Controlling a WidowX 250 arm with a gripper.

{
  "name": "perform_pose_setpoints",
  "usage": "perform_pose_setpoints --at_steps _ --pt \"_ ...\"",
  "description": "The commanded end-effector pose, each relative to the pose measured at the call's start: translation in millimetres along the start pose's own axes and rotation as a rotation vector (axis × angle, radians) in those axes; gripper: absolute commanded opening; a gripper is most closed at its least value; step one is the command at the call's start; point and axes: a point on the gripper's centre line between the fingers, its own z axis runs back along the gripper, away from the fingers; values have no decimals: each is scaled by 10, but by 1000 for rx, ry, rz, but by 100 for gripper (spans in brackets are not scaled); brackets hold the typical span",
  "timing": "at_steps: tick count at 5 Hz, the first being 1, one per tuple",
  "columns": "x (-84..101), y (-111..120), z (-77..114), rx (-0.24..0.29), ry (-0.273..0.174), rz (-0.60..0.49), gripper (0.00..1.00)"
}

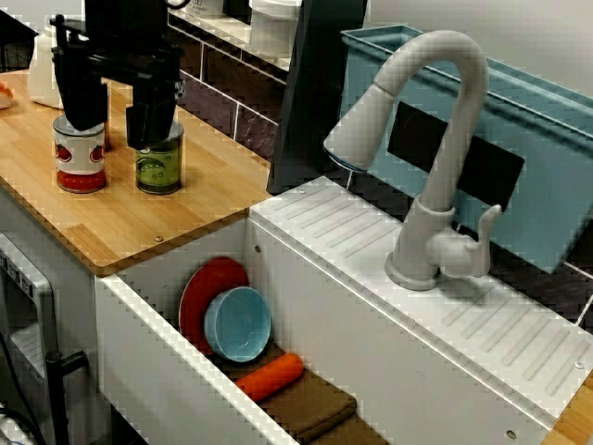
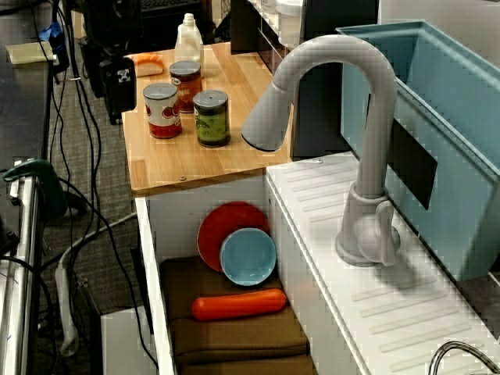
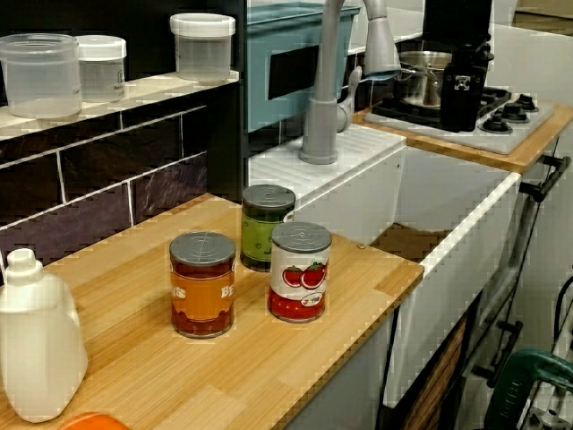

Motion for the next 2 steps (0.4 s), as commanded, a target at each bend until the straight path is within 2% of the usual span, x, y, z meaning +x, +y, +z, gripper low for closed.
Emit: perform_pose_setpoints --at_steps 1,2 --pt "-54 -11 83 23 -73 -16 100" --pt "71 -39 30 73 -121 -73 100"
